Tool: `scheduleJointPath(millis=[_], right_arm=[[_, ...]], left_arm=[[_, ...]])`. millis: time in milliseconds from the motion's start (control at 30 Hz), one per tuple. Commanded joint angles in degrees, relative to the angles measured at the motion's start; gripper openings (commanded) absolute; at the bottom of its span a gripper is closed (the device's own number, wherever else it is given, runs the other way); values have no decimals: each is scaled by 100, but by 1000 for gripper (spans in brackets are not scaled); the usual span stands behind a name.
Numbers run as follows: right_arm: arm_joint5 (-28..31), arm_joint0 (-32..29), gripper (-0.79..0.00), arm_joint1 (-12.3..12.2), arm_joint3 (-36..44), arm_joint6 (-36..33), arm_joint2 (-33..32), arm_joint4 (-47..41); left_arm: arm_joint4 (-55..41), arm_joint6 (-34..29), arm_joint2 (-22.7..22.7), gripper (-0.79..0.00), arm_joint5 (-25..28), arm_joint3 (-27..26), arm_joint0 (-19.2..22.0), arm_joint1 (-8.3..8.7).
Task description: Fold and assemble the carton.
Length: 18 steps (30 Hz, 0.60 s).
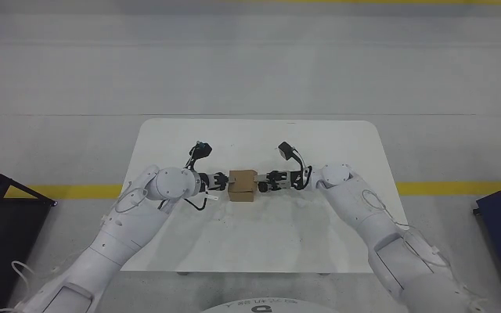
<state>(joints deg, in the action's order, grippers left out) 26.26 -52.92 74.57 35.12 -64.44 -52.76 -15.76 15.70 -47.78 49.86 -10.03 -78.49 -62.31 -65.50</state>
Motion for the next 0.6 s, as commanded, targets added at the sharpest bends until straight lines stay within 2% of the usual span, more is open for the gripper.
scheduleJointPath(millis=[0,133,567], right_arm=[[41,5,-397,-1,-31,-19,-16,-35],[81,10,-394,-2,-65,-53,-27,-59],[67,21,-379,23,-39,-71,31,-5]], left_arm=[[0,4,9,-493,11,1,-6,-2],[11,-1,20,-462,19,3,-17,-6],[59,-24,32,-453,8,13,-24,-29]])
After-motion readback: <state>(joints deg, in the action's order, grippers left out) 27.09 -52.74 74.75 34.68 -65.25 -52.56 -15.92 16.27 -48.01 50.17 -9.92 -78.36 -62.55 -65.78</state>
